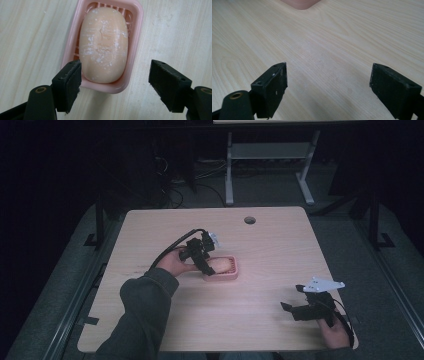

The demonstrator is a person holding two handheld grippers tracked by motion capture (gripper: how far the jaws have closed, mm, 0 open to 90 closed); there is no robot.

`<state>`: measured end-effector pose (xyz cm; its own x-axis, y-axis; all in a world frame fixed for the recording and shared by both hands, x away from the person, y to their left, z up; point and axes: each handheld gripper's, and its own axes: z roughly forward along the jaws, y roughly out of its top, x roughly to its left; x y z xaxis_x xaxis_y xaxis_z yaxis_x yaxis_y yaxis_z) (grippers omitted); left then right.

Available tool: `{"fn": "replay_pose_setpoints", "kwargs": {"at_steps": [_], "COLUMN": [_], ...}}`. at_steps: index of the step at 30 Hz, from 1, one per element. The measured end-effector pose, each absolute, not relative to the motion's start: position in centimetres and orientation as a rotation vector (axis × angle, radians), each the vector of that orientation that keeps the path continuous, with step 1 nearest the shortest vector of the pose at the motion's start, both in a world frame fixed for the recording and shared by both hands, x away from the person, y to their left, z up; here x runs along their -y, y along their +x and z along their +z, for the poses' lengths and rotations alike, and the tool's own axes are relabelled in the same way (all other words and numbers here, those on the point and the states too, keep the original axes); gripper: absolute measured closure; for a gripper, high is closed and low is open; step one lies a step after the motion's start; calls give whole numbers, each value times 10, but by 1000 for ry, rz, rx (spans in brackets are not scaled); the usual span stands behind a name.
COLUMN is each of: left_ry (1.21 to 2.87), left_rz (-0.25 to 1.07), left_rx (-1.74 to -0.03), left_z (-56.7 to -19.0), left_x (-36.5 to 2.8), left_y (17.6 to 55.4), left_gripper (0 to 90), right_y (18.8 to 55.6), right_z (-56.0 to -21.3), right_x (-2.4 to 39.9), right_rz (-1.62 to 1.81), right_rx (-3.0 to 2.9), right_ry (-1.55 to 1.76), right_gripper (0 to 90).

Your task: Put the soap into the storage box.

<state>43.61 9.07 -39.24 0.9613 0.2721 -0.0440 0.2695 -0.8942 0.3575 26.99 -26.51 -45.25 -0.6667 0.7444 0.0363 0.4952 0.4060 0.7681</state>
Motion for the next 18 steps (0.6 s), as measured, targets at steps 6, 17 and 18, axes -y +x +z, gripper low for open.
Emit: {"fn": "replay_pose_setpoints", "kwargs": {"at_steps": [6, 17, 18], "left_ry": [2728, 2722, 2722], "left_rz": [8, 18, 18], "left_rx": [-393, -389, -389], "left_z": [-393, -392, -392], "left_x": [-96, -105, -105], "left_y": [432, 421, 421], "left_gripper": [261, 260, 260], "right_y": [270, 271, 271], "right_z": [-453, -453, -453], "right_x": [266, 265, 265], "right_rz": [1121, 1110, 1110], "right_rx": [-2352, -2354, -2354], "right_ry": [1082, 1084, 1084], "right_gripper": [141, 141, 141]}}
